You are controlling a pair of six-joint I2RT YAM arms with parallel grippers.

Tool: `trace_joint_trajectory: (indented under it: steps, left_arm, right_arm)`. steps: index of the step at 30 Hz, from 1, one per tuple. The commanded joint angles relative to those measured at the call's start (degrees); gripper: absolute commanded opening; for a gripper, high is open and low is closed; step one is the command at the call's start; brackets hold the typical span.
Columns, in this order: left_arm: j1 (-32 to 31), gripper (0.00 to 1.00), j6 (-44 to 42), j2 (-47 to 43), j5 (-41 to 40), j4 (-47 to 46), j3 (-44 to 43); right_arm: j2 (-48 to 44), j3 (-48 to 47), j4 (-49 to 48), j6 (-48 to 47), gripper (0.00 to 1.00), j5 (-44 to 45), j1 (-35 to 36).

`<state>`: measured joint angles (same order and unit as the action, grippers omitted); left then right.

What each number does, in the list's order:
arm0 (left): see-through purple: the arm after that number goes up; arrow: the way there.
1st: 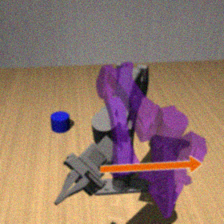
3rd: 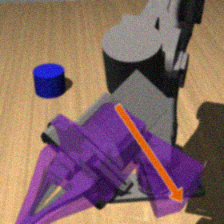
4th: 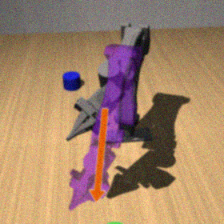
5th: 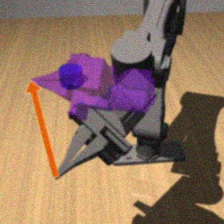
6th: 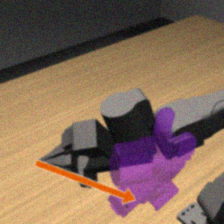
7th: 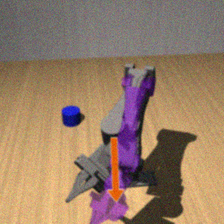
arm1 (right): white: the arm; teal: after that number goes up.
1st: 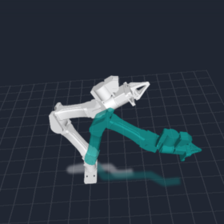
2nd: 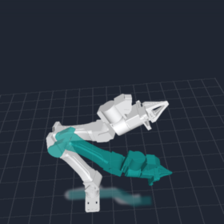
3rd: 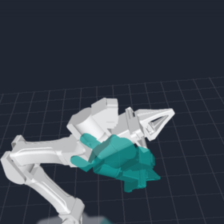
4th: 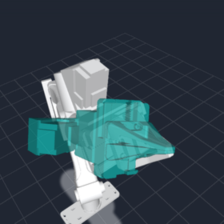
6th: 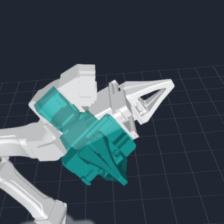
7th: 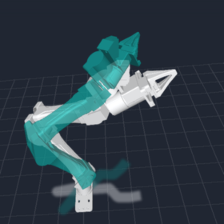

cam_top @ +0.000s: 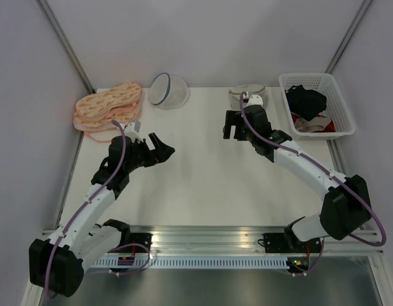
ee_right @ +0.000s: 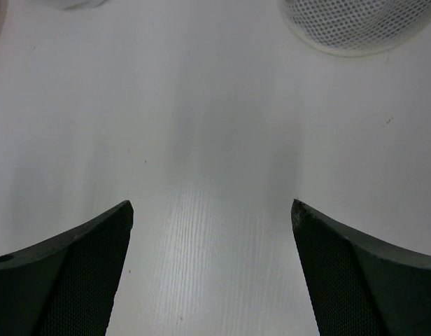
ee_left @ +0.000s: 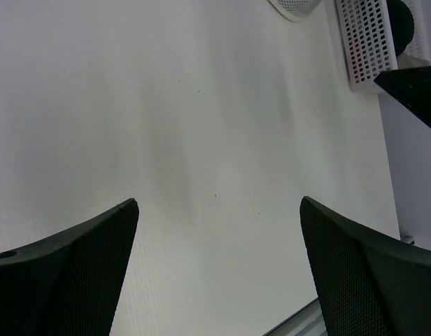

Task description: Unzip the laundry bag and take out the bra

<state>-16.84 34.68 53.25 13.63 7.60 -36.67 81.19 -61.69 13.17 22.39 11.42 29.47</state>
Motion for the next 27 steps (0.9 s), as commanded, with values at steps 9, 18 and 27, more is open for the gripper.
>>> trace_joint_trajectory:
  steps: [9,18,27]
  left_arm:
    - [0.05,1.00,3.29,0.89,2.36,-0.65,3.09]
    - [0.05,1.00,3.82,0.10,3.16,-0.92,5.46]
    - [0.14,1.00,3.03,-0.26,2.11,0.67,5.46]
  right_arm:
    - [22.15,-20.29,-8.77,14.07,0.98,7.99,-15.14]
    - [41.84,-38.93,-11.93,25.58,0.98,3.00,-21.21]
    - [54.69,-54.42,-1.03,30.08,0.98,1.07,-22.09]
